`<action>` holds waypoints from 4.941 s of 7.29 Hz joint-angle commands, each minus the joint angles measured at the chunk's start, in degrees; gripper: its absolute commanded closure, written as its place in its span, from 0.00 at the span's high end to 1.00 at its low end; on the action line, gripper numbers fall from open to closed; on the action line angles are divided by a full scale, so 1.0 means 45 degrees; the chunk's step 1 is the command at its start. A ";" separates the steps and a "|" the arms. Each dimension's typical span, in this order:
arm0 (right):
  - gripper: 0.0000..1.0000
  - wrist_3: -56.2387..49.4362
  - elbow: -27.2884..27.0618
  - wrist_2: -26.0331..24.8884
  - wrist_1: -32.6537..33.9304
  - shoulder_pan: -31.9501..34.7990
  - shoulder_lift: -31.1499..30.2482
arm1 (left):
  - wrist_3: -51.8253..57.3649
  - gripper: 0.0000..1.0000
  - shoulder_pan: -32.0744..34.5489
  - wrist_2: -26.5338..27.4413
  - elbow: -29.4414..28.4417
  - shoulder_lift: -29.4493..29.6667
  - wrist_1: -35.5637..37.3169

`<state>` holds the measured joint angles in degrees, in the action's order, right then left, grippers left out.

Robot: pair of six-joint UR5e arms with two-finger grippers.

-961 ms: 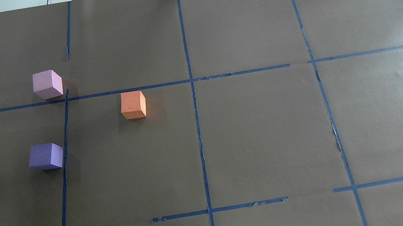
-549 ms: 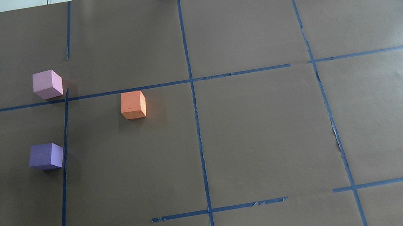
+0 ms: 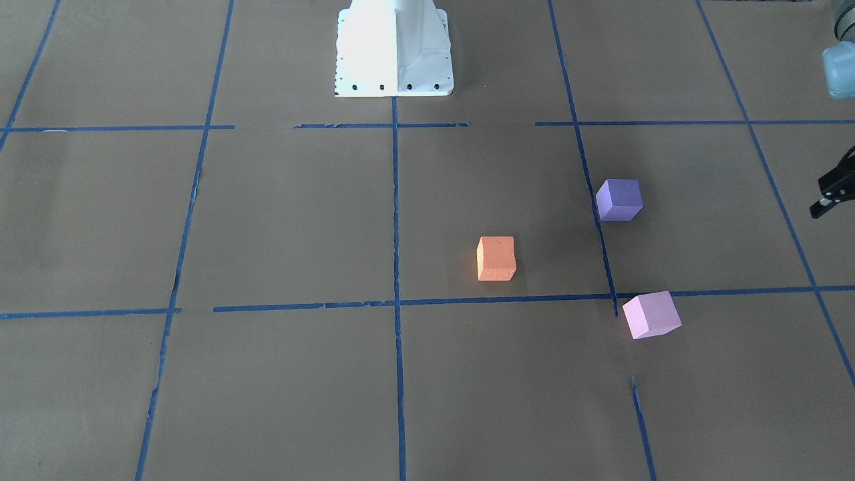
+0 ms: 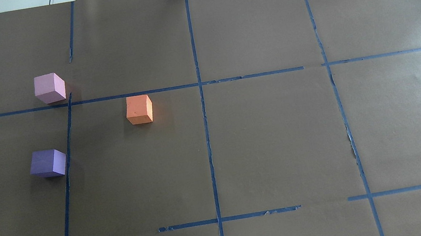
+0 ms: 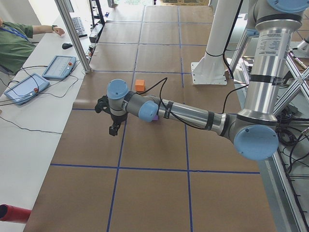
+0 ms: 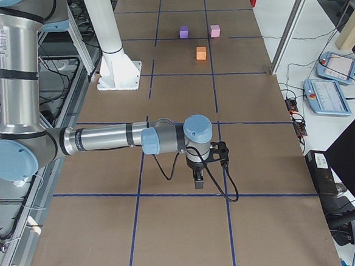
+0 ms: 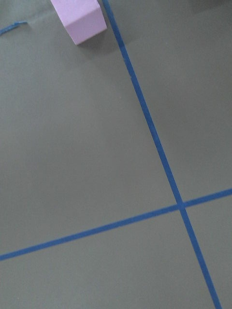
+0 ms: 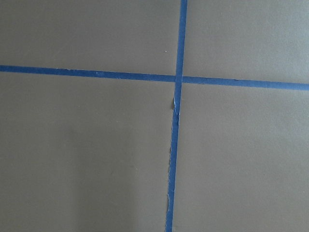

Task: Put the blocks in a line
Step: 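Move the left arm out toward the orange cube, then lower the left gripper over the orange cube and grasp it, then carry the orange cube to the gap between pink and purple cubes, then release the orange cube and withdraw the left arm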

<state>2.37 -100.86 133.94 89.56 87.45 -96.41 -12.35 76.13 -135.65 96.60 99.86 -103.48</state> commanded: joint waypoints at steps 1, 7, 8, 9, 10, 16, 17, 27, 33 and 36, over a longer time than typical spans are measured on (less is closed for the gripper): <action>1.00 0.0000 0.0010 0.0000 0.0000 0.0000 0.0000 | -0.4423 1.00 -0.2665 0.0783 -0.0177 0.2251 -0.0169; 1.00 0.0000 -0.0010 0.0000 0.0000 0.0000 0.0000 | -1.0771 1.00 -0.7657 0.4727 -0.1856 0.5856 -0.0150; 1.00 0.0000 0.0010 0.0000 0.0000 0.0000 0.0000 | -1.0791 1.00 -0.7794 0.5277 -0.2245 0.5857 -0.0150; 1.00 0.0000 -0.0009 0.0020 0.0000 0.0000 0.0000 | -1.0772 1.00 -0.7873 0.5437 -0.2384 0.5857 -0.0111; 1.00 0.0000 -0.0010 0.0000 0.0000 0.0000 0.0000 | -1.0791 1.00 -0.8222 0.5438 -0.2521 0.5857 -0.0149; 1.00 0.0000 -0.0010 0.0000 0.0000 0.0000 0.0000 | -1.0693 0.18 -0.8518 0.5283 -0.3108 0.6051 -0.0112; 1.00 0.0000 -0.0010 0.0000 0.0000 0.0000 0.0000 | -1.0674 0.17 -0.8460 0.5205 -0.3070 0.6052 -0.0091; 1.00 0.0000 0.0010 0.0000 0.0000 0.0000 0.0000 | -0.6767 0.69 -0.5608 0.2763 -0.2229 0.2282 0.0085; 1.00 0.0000 -0.0010 0.0000 0.0000 0.0000 0.0000 | -0.4832 1.00 -0.3292 0.2763 -0.0129 0.2165 0.2778; 1.00 0.0000 0.0010 0.0000 0.0000 0.0000 0.0000 | 0.1920 1.00 -0.0050 0.2395 0.0039 0.1235 0.4831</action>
<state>2.37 -100.89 133.94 89.56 87.45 -96.42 -16.84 70.19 -123.65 97.26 108.31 -83.92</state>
